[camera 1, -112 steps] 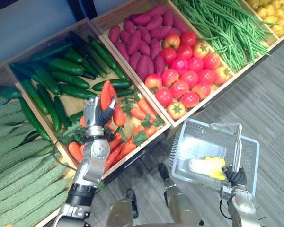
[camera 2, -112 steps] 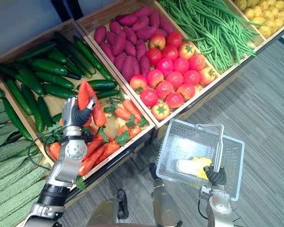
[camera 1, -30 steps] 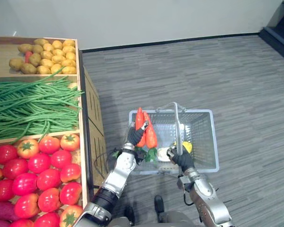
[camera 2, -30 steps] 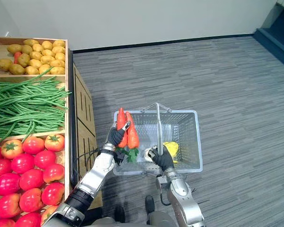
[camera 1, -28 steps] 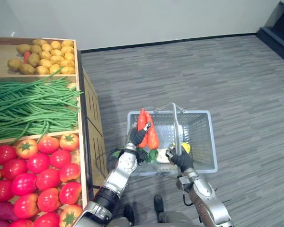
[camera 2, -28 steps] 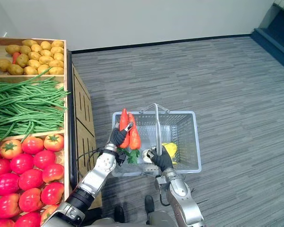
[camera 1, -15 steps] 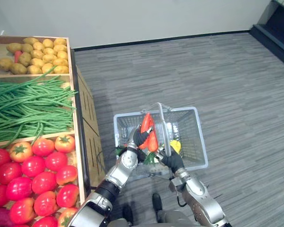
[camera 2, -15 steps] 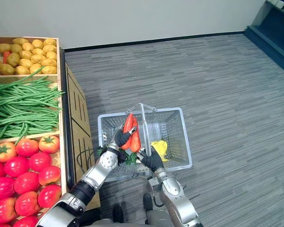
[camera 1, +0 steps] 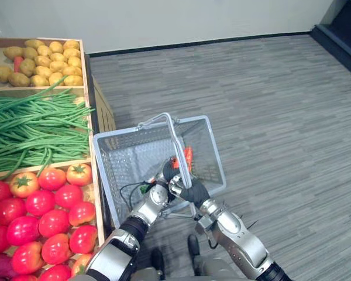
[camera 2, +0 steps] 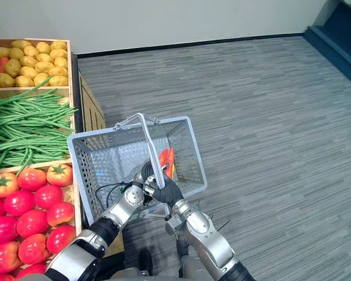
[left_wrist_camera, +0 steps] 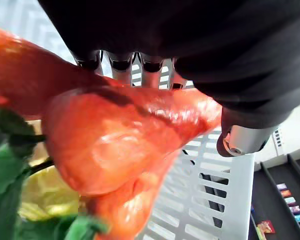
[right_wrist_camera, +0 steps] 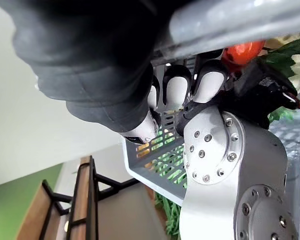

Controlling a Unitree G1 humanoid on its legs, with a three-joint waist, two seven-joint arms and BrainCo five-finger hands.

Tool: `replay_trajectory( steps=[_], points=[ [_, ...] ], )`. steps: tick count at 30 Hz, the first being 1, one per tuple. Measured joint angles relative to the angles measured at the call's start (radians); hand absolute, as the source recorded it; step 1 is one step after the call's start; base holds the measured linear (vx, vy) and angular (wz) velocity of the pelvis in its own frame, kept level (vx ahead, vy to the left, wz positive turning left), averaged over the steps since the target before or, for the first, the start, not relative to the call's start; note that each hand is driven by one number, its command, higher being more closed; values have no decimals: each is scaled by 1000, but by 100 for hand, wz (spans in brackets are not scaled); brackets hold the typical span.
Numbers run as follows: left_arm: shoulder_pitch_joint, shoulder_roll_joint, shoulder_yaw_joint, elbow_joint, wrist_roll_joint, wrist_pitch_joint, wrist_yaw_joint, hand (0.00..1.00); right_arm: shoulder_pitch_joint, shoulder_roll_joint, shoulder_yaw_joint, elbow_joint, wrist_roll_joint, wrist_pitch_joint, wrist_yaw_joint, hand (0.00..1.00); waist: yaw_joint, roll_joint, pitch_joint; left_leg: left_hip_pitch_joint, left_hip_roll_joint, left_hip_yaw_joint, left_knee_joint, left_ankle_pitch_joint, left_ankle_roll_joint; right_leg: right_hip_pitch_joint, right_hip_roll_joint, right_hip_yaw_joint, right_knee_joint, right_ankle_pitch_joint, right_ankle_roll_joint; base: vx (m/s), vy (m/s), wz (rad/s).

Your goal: Pick vegetable in the basket

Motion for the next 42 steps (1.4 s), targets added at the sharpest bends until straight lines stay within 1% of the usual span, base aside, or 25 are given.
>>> replay_trajectory(
  steps=[2,6,10,13,15,16,19,21,23,24,26,27,29,31,35,37,40,42],
  points=[
    [0,1,0,-16,6,0,0,0,0,0,-14,0,-22,0,-14,100,0,2,2,1,0,-3,0,0,0,3,0,-2,-3,0,0,16,13,5],
    [22,3,5,-106,8,1,0,0,2,4,-79,0,-88,0,-39,100,2,12,10,9,0,-14,-2,0,0,16,-1,-9,-5,0,0,2,7,5],
    [97,21,22,-217,8,-1,-6,0,15,19,-164,1,-162,0,-55,100,1,16,13,22,0,-20,-2,0,0,32,0,-13,-11,0,-1,-5,4,2],
    [169,23,70,-327,6,-4,-30,0,41,33,-238,3,-211,0,-63,100,4,21,13,30,0,-23,-13,4,-3,40,-1,-17,-16,-1,-1,-14,7,3],
    [207,30,106,-373,-2,-10,-47,0,64,40,-288,4,-236,1,-63,100,4,22,13,37,0,-32,-27,14,-3,45,-1,-26,-18,-1,-1,-15,-1,11],
    [216,34,103,-391,-7,-15,-56,0,65,38,-286,12,-242,1,-60,100,4,22,13,40,0,-35,-31,17,-3,47,0,-29,-18,-1,-1,-9,2,15],
    [285,28,148,-506,-46,-25,-71,0,80,56,-332,45,-274,8,-63,100,8,27,12,44,0,-45,-34,19,-6,52,0,-35,-18,-2,-2,-11,11,7],
    [332,21,216,-561,-81,-32,-73,0,100,65,-380,45,-285,17,-63,100,12,36,8,47,-1,-49,-40,24,-4,55,0,-44,-18,-3,-2,-9,11,7],
    [392,20,297,-599,-161,-37,-89,0,129,67,-445,45,-294,24,-65,100,28,52,-1,69,-2,-52,-65,33,-4,65,0,-51,-18,-7,-2,7,20,8],
    [438,20,342,-608,-270,-44,-94,0,146,70,-483,45,-298,29,-75,100,32,65,-11,79,-2,-60,-72,34,-4,76,0,-57,-17,-12,-1,10,26,12],
    [479,19,381,-623,-348,-45,-108,0,152,73,-507,45,-314,36,-85,100,33,72,-19,82,-2,-62,-74,34,-4,78,-1,-59,-17,-13,-1,5,14,5],
    [536,18,418,-652,-423,-49,-113,0,170,92,-548,45,-324,36,-89,100,45,77,-22,96,-2,-63,-88,35,-4,87,0,-60,-17,-19,0,0,0,0],
    [579,14,440,-669,-456,-58,-121,0,191,102,-580,45,-332,36,-90,100,57,79,-37,99,-2,-65,-96,35,-5,88,0,-65,-17,-23,1,-3,11,6],
    [626,-5,475,-674,-456,-63,-134,0,212,114,-622,53,-339,36,-90,100,60,80,-41,113,-2,-71,-104,37,-8,103,-3,-82,-18,-27,3,9,18,16],
    [679,-10,549,-672,-449,-63,-150,0,231,127,-686,95,-349,36,-85,100,67,73,-50,112,-2,-73,-104,37,-8,106,-5,-87,-18,-29,4,-3,12,5],
    [687,-10,594,-655,-401,-63,-153,0,267,127,-718,112,-349,36,-81,100,85,74,-54,118,-2,-73,-105,32,-9,120,-7,-92,-20,-34,6,-25,15,5],
    [701,-12,631,-614,-359,-61,-153,0,297,128,-735,148,-348,36,-77,100,87,77,-87,119,-2,-75,-108,31,-8,123,-8,-108,-19,-40,6,4,5,8],
    [707,-27,653,-579,-332,-56,-151,0,300,128,-750,180,-348,36,-76,100,91,78,-98,122,-2,-75,-106,30,-7,127,-9,-110,-19,-41,7,1,2,2]
  ],
)
